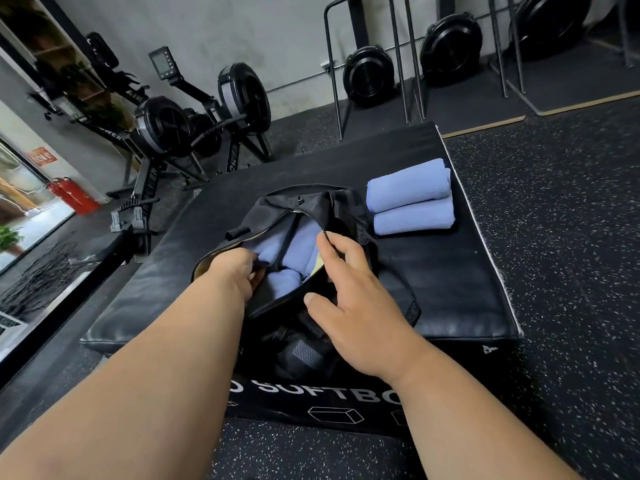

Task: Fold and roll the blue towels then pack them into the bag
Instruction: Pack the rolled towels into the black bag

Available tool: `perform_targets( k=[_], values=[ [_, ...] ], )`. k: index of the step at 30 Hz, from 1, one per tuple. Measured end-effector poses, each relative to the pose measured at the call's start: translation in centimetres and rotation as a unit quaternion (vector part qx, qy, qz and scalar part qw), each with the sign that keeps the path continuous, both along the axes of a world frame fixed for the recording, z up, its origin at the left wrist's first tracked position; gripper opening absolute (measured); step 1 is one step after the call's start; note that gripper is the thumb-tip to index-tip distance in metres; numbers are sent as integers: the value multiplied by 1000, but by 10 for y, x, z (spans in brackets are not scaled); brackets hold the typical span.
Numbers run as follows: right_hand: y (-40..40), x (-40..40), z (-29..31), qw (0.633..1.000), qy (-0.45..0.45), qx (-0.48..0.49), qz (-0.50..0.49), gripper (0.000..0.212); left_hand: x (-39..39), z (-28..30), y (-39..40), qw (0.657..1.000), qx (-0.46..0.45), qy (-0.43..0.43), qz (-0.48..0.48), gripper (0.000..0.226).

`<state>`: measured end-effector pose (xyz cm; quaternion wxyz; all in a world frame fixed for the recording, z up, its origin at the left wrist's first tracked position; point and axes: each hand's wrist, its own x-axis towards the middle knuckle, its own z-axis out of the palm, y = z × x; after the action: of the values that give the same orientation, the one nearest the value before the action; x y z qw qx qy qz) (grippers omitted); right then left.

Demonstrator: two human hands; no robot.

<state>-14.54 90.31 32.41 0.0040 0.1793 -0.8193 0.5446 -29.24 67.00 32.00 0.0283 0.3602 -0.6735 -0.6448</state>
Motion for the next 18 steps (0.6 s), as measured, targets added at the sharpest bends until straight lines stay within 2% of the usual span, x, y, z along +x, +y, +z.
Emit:
perform_targets(
  k=[4,6,7,9,11,13,15,17,18],
  values=[
    [0,1,-3,1000,2,-8,4,75,2,5,-1,1000,-24,-13,7,13],
    [1,1,-4,999,3,-34,-4,67,8,6,0,1000,-18,-15,16,28],
    [2,1,-5,998,6,-56,-17,61,13,8,3,1000,-21,-11,18,28],
    [6,-2,-6,992,14,-107,-70,48,27,17,14,998,-63,-10,13,22],
    [13,-6,-8,973,20,-167,-155,34,42,34,31,993,-118,26,0,19],
    [20,-10,-10,941,4,-240,-238,25,56,56,50,973,-199,114,-13,18],
    [28,-13,-11,910,-28,-291,-295,24,72,81,78,937,-275,199,-80,22],
    [38,-16,-11,888,-51,-321,-325,28,78,96,107,901,-336,229,-153,19],
    [43,-17,-11,878,-58,-334,-337,29,76,99,122,893,-346,229,-173,12]
  ],
)
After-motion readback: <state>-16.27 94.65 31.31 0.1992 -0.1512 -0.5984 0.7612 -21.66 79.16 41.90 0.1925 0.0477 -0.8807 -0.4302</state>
